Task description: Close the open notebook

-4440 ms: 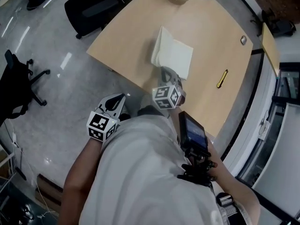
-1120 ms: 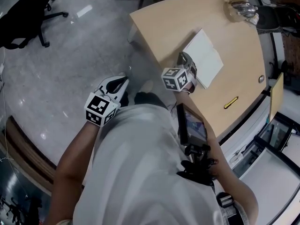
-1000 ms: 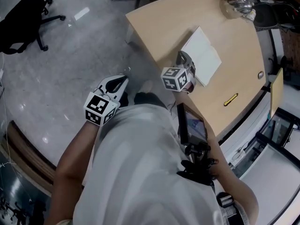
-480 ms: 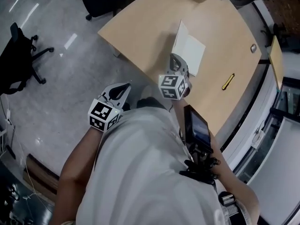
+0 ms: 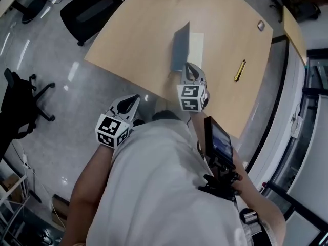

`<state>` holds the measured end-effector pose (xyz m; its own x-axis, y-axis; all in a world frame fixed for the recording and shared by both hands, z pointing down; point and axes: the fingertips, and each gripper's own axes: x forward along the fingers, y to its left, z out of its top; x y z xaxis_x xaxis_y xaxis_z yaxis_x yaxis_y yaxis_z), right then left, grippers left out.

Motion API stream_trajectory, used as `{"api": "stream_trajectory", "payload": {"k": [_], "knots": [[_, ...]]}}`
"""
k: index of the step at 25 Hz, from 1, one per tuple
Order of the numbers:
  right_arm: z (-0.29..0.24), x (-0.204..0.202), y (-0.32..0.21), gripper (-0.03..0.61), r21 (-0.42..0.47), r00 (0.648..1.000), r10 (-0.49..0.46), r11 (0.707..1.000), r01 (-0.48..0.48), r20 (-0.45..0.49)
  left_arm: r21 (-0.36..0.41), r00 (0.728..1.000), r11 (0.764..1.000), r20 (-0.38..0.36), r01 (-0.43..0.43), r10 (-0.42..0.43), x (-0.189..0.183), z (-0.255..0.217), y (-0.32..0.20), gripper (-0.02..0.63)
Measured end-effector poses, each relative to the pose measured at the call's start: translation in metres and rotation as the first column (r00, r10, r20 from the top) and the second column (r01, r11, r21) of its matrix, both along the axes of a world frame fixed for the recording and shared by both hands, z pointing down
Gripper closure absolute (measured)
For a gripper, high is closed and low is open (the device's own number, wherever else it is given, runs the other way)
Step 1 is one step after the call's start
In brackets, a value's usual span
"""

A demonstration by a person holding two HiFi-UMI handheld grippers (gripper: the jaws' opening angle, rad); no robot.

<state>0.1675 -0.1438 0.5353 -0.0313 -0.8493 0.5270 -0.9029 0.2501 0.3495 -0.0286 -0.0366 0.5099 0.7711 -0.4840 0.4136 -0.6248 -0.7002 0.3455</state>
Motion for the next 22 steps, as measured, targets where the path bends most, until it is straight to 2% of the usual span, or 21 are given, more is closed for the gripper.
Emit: {"api": "stream_trajectory", "payload": {"k": [8, 13, 18, 22], "knots": [[0.03, 0.056, 0.015, 0.554, -0.065, 0.979, 0.151, 0.988, -0.143, 0.137, 0.015, 0.997, 0.997, 0.045, -0.069, 0.068, 0.032, -0.011, -0.004, 0.609], [0.058, 0.079, 0.02, 0.552, -0.137, 0.96, 0.214, 0.972, -0.192, 0.178, 0.006, 0.992, 0.995, 0.078, -0.096, 0.095, 0.044, -0.011, -0.003, 0.609], [0.09, 0.093, 0.026, 0.552, -0.237, 0.954, 0.241, 0.951, -0.197, 0.175, -0.007, 0.989, 0.995, 0.109, -0.104, 0.104, 0.052, -0.011, -0.006, 0.609], [0.114, 0.094, 0.027, 0.547, -0.313, 0.965, 0.21, 0.937, -0.153, 0.156, -0.016, 0.986, 0.996, 0.136, -0.092, 0.093, 0.052, -0.013, -0.013, 0.609]]}}
